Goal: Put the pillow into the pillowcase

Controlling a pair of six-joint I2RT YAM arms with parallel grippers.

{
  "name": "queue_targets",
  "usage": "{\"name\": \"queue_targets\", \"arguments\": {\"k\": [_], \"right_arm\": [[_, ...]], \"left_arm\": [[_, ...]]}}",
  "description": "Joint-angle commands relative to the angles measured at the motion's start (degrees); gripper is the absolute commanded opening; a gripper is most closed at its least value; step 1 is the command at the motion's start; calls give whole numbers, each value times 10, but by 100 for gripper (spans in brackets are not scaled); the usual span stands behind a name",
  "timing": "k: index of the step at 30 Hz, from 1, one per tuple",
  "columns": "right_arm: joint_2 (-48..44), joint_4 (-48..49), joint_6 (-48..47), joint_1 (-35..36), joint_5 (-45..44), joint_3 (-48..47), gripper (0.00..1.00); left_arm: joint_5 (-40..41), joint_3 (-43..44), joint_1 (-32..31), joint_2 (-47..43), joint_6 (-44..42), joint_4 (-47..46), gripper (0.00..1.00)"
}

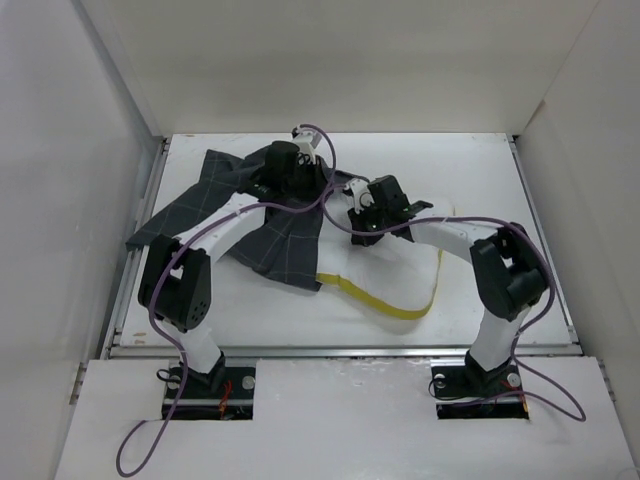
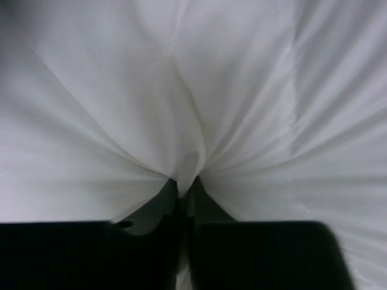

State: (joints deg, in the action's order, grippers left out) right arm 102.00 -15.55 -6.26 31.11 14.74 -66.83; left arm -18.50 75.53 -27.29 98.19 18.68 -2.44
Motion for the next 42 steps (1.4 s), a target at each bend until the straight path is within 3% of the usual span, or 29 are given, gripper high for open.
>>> {"name": "queue_targets", "arguments": {"k": [1, 4, 8, 14, 20, 24, 26, 29, 31, 32, 33, 37, 39, 42], "right_arm": [[72, 103, 41, 7, 82, -21, 0], [61, 206, 89, 0, 55, -10, 0], [-27, 318, 189, -37, 16, 11, 0], [-116, 538, 348, -74, 31, 103, 0], [-102, 664, 438, -81, -21, 159, 0], [-52, 891, 540, -98, 16, 223, 0], [-46, 913, 564, -105, 23, 223, 0], [-52, 809, 556, -105, 6, 207, 0], [-68, 780, 535, -110, -19, 207, 0], [-73, 740, 535, -115, -27, 207, 0], [-79, 716, 516, -115, -32, 207, 0], [-93, 606, 490, -133, -60, 193, 5], [-93, 592, 485, -147, -60, 188, 10], [-87, 572, 490, -158, -71, 182, 10]], "left_arm": [[0, 32, -17, -16, -15, 18, 0], [0, 54, -35, -16, -25, 48, 0], [0, 81, -69, -28, -37, 81, 0], [-5, 110, -137, -20, -18, 100, 0], [-201, 110, -174, 18, 36, 22, 0], [-204, 123, -184, 52, 36, 23, 0], [-216, 123, -184, 92, 42, 23, 0], [-203, 146, -179, 138, 51, 61, 2], [-186, 146, -160, 147, 67, 61, 47], [-176, 139, -160, 147, 67, 61, 77], [-166, 133, -160, 119, 67, 61, 100], [-47, 127, -160, 23, 35, 81, 100], [5, 115, -167, -19, 22, 104, 100], [114, 65, -175, -104, 43, 115, 100]]}}
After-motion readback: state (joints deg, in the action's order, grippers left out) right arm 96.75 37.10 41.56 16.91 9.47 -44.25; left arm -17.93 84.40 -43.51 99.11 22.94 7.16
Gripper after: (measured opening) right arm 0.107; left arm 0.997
